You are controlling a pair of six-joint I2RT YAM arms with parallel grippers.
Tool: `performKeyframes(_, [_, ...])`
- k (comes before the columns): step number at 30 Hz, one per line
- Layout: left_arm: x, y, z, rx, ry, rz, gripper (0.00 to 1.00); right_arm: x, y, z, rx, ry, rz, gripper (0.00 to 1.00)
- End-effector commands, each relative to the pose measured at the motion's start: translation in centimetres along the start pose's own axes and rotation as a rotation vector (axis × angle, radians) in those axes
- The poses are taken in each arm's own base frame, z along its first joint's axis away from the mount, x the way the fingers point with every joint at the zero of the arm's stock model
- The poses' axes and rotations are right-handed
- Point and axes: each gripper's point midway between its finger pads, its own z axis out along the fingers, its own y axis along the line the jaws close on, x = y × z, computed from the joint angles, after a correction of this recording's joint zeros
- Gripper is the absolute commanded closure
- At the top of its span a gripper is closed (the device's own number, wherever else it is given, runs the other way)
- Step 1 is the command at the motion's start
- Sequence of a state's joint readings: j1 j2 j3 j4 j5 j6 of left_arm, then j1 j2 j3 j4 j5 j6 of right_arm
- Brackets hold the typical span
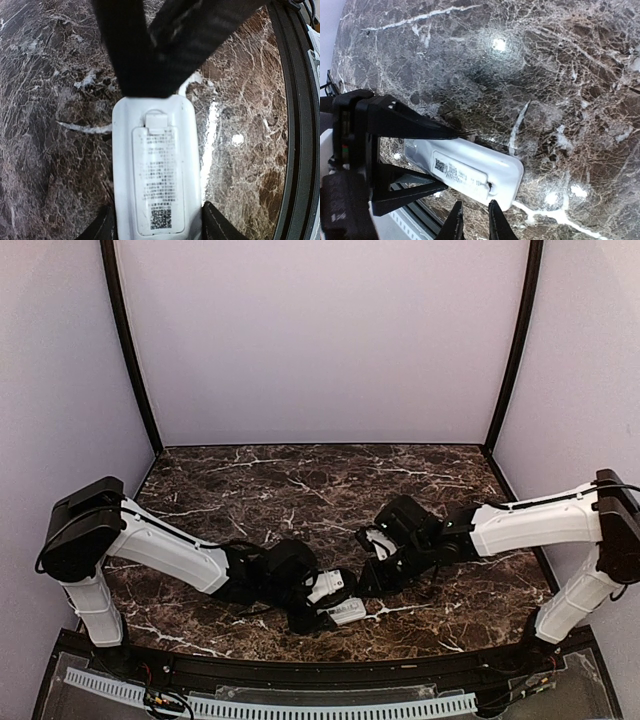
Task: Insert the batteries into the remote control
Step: Press the battery cover on the remote control.
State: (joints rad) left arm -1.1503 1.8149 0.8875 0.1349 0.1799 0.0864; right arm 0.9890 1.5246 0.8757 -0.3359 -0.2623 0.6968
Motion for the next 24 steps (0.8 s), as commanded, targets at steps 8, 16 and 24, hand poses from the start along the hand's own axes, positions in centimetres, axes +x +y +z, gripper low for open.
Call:
performKeyframes(8, [4.0, -1.0, 0.9, 0.044, 0.116, -0.031, 0.53, 1.3, -0.8, 3.4, -0.044, 0.064, 0.045, 0.89])
performKeyframes(16, [4.2, -1.1, 1.1, 0.049, 0.124, -0.030, 0.61, 2.3, 0.1, 4.0, -0.105, 0.089, 0.064, 1.00])
performKeyframes(24, [4.2, -1.1, 1.4, 0.051, 0.127, -0.021, 0.77, 2.5, 1.7, 4.2, -0.205, 0.099, 0.082, 1.00])
